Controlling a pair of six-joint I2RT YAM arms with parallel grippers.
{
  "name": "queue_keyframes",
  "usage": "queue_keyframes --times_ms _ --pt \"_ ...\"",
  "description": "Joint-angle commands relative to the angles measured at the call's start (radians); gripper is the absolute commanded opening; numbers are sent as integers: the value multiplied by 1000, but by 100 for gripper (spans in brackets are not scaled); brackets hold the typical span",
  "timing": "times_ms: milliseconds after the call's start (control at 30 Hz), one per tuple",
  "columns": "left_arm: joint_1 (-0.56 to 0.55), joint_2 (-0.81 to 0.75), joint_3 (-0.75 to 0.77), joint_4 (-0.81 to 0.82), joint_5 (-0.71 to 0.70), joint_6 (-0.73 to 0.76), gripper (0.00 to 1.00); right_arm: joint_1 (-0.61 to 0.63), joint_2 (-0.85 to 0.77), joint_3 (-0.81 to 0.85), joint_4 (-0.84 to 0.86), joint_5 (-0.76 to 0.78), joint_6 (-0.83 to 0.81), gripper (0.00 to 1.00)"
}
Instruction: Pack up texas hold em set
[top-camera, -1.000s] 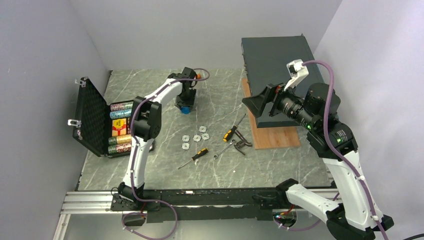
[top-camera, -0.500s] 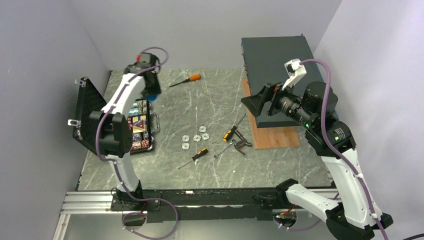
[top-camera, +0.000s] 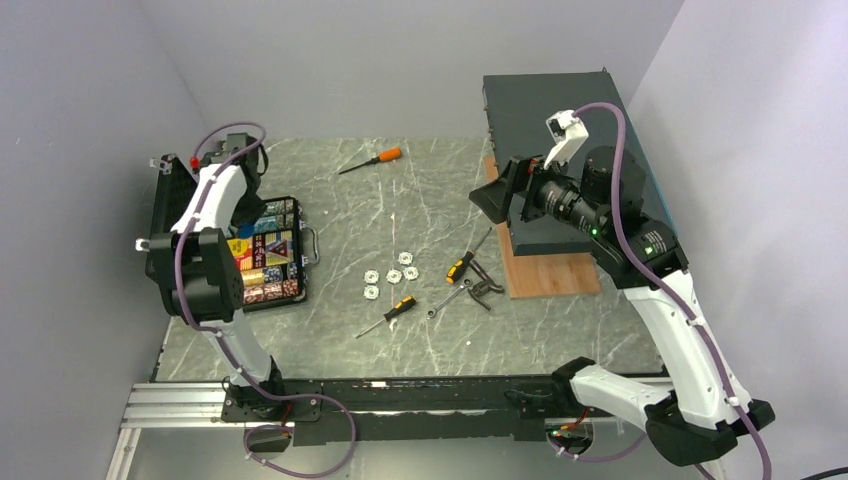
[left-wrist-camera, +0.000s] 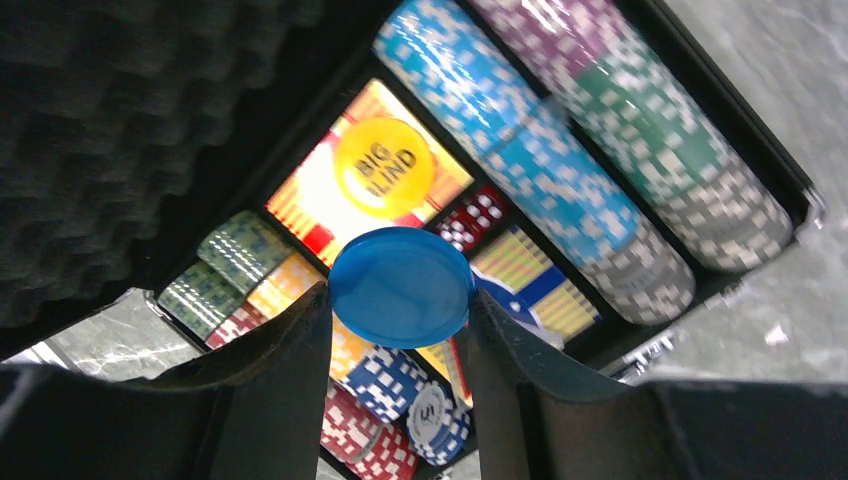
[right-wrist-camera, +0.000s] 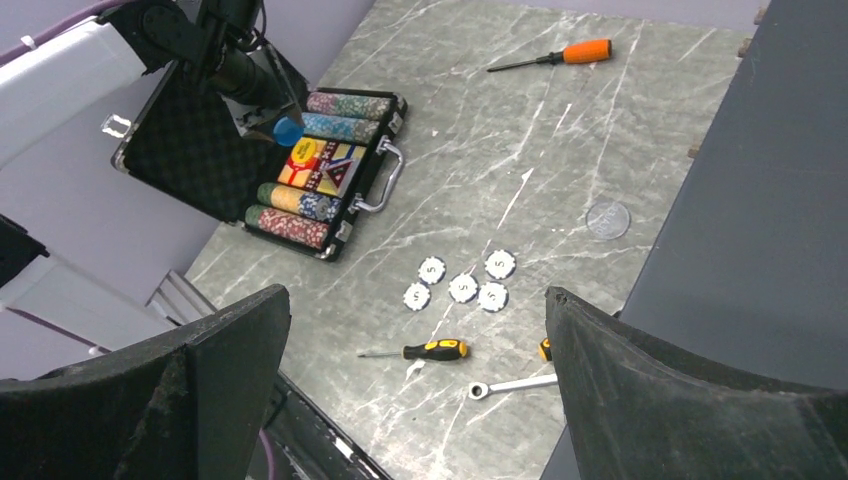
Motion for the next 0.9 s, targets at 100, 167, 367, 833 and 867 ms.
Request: queue_keyframes --times_ms 100,167,367,833,867 --pt "82 22 -8 18 -20 -60 0 1 22 41 56 -41 39 100" --pt "100 37 -9 29 15 -57 0 1 23 43 58 -43 39 100" --pt "140 60 -24 31 74 -72 0 3 29 61 42 -34 37 100" --pt "167 110 -13 64 117 -50 15 7 34 51 50 -45 37 100" --pt "168 113 -10 63 112 -51 16 8 32 50 52 -45 37 100"
